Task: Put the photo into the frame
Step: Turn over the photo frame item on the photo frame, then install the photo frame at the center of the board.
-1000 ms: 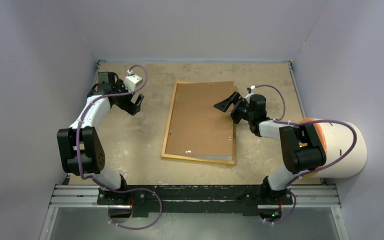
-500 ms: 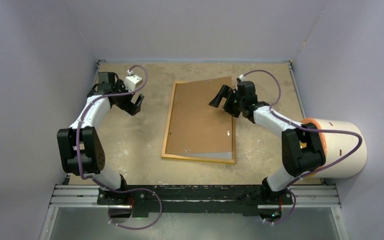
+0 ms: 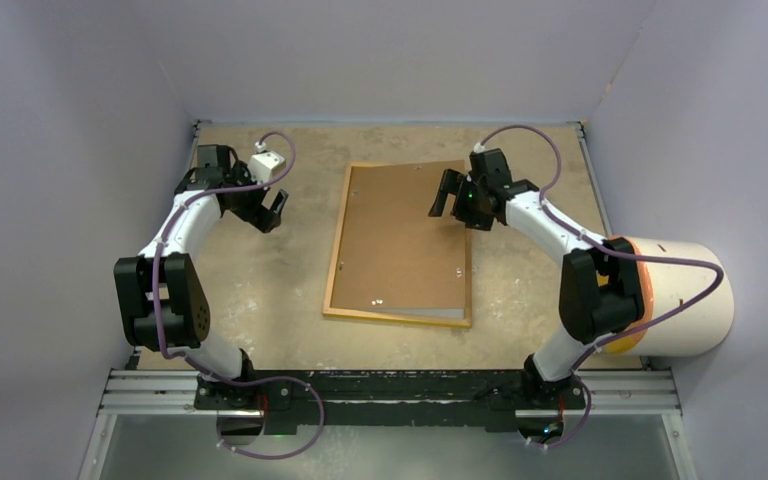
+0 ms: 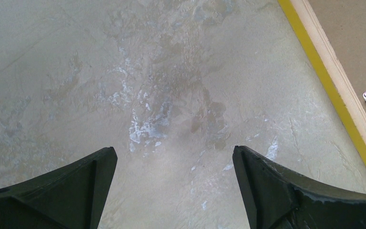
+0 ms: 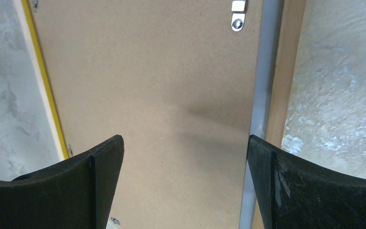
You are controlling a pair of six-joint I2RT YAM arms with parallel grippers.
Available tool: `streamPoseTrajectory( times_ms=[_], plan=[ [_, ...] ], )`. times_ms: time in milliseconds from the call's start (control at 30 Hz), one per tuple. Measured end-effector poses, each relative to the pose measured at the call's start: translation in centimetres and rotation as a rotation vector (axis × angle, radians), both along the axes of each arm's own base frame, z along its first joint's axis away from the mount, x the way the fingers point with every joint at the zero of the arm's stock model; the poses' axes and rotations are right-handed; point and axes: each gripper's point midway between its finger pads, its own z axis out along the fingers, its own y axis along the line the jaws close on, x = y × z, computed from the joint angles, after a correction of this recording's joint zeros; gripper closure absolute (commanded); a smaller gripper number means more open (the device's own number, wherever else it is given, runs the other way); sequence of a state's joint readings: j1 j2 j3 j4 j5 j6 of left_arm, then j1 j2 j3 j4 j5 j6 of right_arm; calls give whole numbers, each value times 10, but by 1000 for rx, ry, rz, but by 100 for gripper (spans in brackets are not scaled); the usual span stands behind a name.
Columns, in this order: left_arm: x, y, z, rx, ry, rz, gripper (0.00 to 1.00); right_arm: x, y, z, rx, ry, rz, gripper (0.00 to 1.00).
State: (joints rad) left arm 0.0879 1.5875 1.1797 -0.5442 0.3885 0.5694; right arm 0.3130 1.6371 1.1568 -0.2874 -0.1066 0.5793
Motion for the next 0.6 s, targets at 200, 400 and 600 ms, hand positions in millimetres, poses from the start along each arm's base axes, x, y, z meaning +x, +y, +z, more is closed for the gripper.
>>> streamPoseTrajectory(
  times_ms=[200,400,600],
  plan=[
    [0,0,0,0,-1,1,0,3,-12,-4,-85,33,-10,1],
    [1,0,2,2,-3,2,0,2,-26,8,-114,-13,-73,1],
    [4,-5,11,-32,-9,-3,1,4,-29,24,42,-46,-148,1]
  ],
)
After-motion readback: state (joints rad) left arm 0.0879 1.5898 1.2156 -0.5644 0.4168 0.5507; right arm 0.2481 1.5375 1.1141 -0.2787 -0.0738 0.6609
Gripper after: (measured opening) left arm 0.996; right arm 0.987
